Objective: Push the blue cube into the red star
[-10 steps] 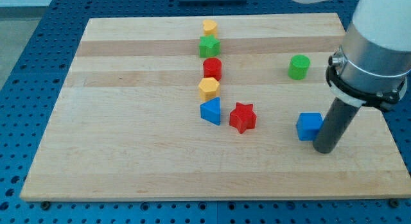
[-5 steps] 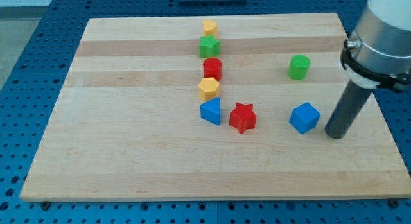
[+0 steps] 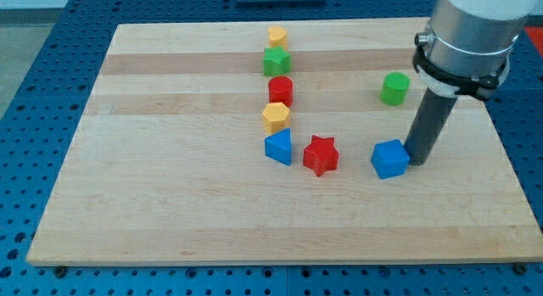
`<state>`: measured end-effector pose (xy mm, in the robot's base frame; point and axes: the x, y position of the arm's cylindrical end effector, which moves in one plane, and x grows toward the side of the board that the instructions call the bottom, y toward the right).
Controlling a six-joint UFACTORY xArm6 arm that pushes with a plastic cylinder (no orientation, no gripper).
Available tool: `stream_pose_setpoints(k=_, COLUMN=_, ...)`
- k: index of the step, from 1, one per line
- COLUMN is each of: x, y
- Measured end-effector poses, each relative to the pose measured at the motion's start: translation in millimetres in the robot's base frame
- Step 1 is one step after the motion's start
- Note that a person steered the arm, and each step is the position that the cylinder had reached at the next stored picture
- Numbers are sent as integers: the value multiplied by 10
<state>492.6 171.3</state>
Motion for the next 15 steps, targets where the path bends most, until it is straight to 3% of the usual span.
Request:
stream_pose_setpoints(k=2, x=395, y=75)
stream_pose_setpoints(k=4, x=66, y=-210)
stream_pose_setpoints(k=6, x=56, y=-234)
stream_pose_setpoints(k=7, x=142, y=78)
stream_pose_setpoints(k=9, x=-458, y=72)
stream_pose_setpoints(k=11, x=-202, y=-221)
stream_pose_setpoints(k=15, x=-164, y=-324)
